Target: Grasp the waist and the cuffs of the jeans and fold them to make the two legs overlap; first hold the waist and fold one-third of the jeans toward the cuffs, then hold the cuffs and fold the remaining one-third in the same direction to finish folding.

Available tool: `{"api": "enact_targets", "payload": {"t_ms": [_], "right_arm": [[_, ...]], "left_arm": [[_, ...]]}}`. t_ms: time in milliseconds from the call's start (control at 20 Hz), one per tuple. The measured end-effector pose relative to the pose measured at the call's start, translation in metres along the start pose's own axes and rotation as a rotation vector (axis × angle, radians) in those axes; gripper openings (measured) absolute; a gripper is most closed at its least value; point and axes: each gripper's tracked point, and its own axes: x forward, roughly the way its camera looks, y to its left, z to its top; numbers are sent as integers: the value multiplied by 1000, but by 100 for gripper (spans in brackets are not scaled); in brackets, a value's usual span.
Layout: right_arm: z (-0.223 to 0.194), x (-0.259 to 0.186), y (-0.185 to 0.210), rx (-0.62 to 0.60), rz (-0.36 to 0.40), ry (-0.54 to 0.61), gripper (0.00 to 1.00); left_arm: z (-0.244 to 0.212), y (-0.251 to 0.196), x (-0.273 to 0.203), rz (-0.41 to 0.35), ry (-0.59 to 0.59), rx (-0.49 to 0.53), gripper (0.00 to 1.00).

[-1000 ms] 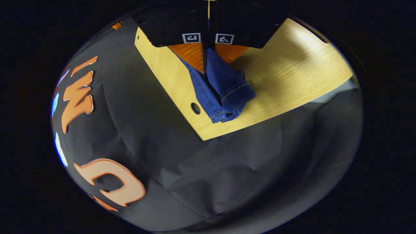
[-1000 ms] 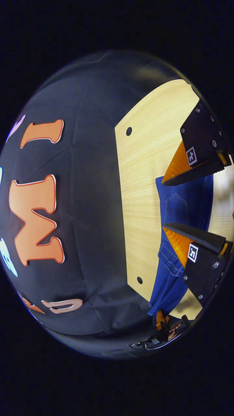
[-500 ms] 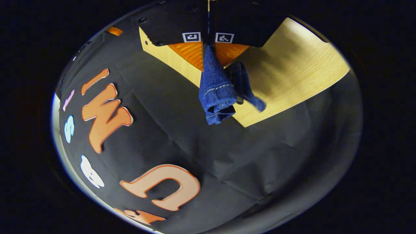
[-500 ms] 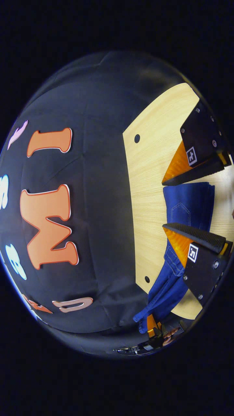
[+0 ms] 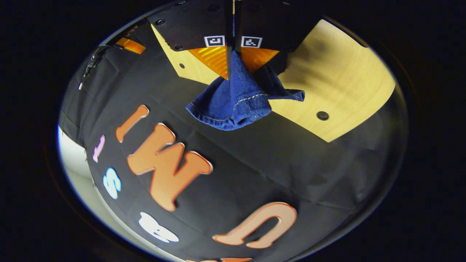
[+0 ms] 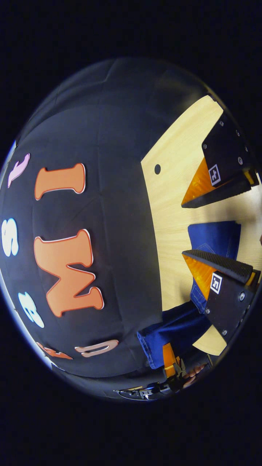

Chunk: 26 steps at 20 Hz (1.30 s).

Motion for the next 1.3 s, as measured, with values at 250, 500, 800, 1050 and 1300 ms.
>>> {"api": "enact_targets", "payload": {"t_ms": [250,500,800,1050,1300], "right_arm": [[0,-8,-36,24,-25,-3,72],[-8,-17,-68,52,-50,14,72],[-14,-22,-87,71,-58,20,74],[-3,-26,-79,67,-35,-5,75],[38,-41,-48,1,-14,-120,76]], "left_arm": [[-58,-53,35,11,116,115,2],[-141,-82,67,88,287,393,5],[-201,-123,53,-58,366,657,34],[-171,-182,27,-162,252,645,77],[-63,-184,-16,-84,-8,641,88]]}}
